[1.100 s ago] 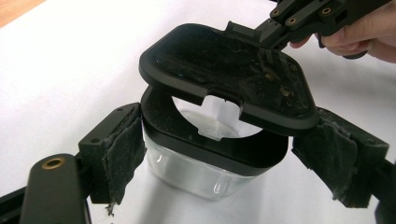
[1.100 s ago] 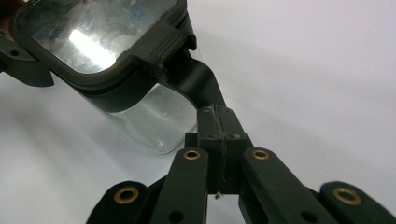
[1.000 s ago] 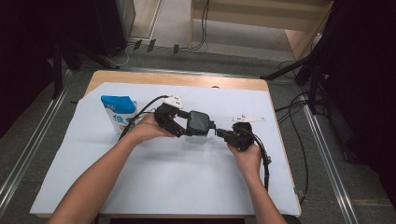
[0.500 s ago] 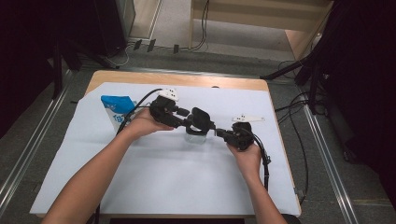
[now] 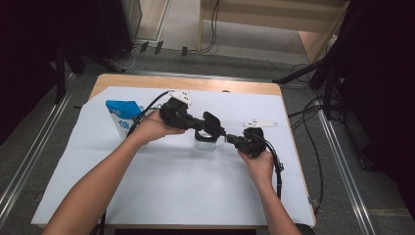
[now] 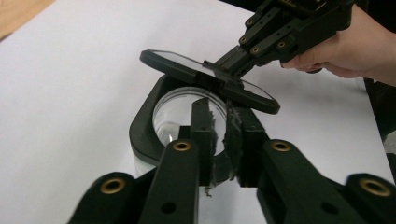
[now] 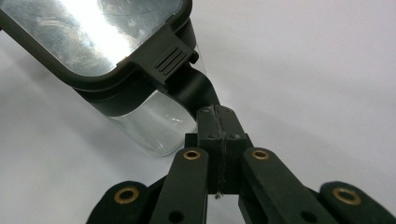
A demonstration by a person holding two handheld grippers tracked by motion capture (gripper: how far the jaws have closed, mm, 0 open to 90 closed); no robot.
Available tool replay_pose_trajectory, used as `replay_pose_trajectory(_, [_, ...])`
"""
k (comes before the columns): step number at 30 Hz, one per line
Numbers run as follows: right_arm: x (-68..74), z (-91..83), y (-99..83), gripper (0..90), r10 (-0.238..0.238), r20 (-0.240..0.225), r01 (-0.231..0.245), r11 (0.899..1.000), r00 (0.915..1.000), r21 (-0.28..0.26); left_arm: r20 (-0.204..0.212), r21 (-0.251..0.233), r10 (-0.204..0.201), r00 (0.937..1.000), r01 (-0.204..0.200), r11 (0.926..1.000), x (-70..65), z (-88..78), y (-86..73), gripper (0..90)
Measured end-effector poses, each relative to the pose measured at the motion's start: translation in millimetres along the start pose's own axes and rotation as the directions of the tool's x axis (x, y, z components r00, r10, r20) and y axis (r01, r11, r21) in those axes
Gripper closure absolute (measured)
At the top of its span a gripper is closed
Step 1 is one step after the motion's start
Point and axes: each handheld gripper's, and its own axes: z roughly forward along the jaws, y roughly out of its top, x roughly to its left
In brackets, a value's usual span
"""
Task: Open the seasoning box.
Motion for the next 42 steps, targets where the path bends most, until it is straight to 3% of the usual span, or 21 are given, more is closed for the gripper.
replay_pose_trajectory(7, [-0.3, 0.2, 0.0, 90.0, 0.003, -0.002, -0.003, 1.0, 1.0, -0.002, 0.007, 0.019, -0.04, 0.9992, 0.04, 0.999, -0.9, 3.1, 5.3, 90.0])
replay_pose_trajectory(12, [-0.3, 0.5, -0.1, 90.0, 0.005, -0.001, -0.005, 1.0, 1.0, -0.003, 0.004, 0.04, -0.033, 0.9994, 0.033, 0.9987, -2.6, 7.2, 13.2, 90.0])
replay_pose_trajectory(23, [-1.0, 0.7, -0.7, 90.0, 0.012, -0.004, -0.012, 1.0, 0.9999, -0.009, -0.003, 0.027, -0.022, 0.9998, 0.022, 0.9994, -8.1, 17.0, 27.7, 90.0])
replay_pose_trajectory(42, [-1.4, 5.8, -0.2, 90.0, 0.027, -0.002, -0.027, 0.999, 0.9996, -0.037, 0.001, 0.02, -0.059, 0.9983, 0.059, 0.9981, -9.0, 36.1, 34.5, 90.0])
